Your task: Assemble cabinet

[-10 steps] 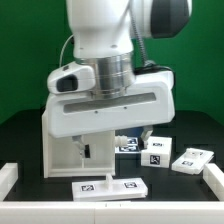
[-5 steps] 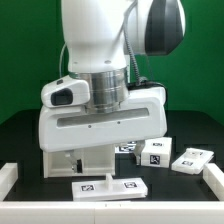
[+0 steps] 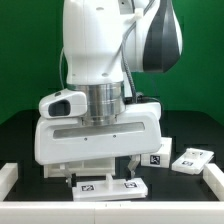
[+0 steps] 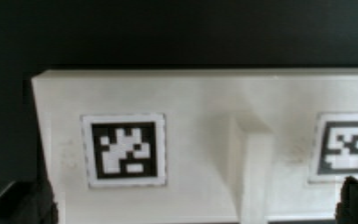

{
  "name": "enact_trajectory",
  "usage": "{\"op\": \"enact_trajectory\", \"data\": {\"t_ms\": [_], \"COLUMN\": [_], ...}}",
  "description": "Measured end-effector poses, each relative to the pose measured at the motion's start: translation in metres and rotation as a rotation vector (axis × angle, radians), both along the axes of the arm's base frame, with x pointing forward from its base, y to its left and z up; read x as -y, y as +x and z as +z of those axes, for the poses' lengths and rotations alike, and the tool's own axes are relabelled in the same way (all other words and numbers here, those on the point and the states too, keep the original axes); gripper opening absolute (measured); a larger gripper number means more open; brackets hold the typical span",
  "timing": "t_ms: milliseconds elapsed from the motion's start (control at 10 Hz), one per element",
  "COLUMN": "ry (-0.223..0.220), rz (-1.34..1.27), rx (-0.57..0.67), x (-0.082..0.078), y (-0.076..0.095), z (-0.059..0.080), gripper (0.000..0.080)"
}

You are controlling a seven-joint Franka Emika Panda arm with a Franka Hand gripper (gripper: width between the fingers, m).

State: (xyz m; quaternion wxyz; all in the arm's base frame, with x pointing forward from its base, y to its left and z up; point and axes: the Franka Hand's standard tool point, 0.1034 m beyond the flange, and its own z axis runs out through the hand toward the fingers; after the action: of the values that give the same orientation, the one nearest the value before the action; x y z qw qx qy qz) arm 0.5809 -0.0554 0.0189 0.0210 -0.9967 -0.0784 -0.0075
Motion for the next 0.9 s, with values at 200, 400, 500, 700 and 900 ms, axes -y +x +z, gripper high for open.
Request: {"op": "enact_trajectory", "data": {"t_ms": [200, 400, 500, 700, 900], "ry": [-0.001, -0.001, -0.001, -0.001, -0.002], "rz": [0.001, 0.001, 0.001, 0.001, 0.023], "rx": [0.001, 0.001, 0.0, 0.0, -0.001], "x": [0.0003, 0.0002, 0.0002, 0.0002, -0.0076], "y": [-0.0002, -0.0004, -0.0004, -0.0004, 0.0014], "z": [-0.0008, -0.0011, -0.0011, -0.0011, 0.0063], "gripper": [0.0795, 0.0657, 0.0457, 0.0323, 0.0142]}}
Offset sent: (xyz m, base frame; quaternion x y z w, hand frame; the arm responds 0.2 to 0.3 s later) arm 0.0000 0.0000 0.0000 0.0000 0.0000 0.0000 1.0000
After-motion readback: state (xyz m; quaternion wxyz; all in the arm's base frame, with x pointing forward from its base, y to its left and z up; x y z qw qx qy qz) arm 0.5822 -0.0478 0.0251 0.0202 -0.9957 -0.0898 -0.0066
